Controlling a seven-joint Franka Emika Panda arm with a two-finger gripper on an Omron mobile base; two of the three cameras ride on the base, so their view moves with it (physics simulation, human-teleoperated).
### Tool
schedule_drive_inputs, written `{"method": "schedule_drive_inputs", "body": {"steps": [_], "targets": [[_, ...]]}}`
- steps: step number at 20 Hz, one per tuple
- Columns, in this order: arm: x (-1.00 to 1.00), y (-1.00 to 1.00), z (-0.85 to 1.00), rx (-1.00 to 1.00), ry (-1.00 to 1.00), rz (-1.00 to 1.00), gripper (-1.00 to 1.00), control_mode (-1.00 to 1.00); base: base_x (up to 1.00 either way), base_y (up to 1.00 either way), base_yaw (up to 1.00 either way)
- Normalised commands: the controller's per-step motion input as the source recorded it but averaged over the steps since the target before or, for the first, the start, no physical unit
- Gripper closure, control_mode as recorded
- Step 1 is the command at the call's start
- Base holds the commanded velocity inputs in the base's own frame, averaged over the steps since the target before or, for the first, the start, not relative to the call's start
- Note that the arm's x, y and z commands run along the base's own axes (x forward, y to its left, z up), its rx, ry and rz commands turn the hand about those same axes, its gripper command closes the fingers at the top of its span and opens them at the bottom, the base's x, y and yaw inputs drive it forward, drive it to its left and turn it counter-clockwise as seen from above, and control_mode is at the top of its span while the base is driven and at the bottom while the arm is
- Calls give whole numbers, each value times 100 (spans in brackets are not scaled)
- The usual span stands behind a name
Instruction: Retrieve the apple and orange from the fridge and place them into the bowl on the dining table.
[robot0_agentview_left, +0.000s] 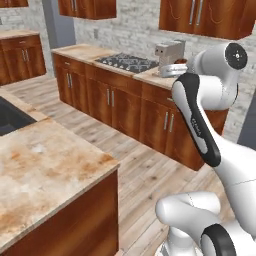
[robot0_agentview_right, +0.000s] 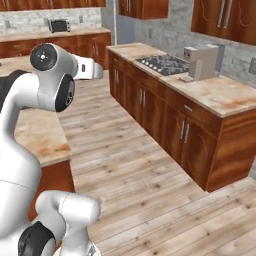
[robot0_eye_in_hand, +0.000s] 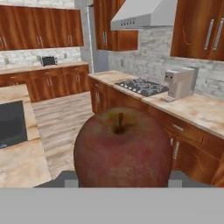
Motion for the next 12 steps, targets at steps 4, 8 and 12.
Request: {"method": "schedule_drive_inputs", "body": {"steps": [4, 8, 12], "targets": [[0, 0, 0, 0, 0, 0, 100, 100, -92, 51, 10], [0, 0, 0, 0, 0, 0, 100, 100, -74, 97, 17], [0, 0, 0, 0, 0, 0, 100, 100, -79, 100, 21]]}}
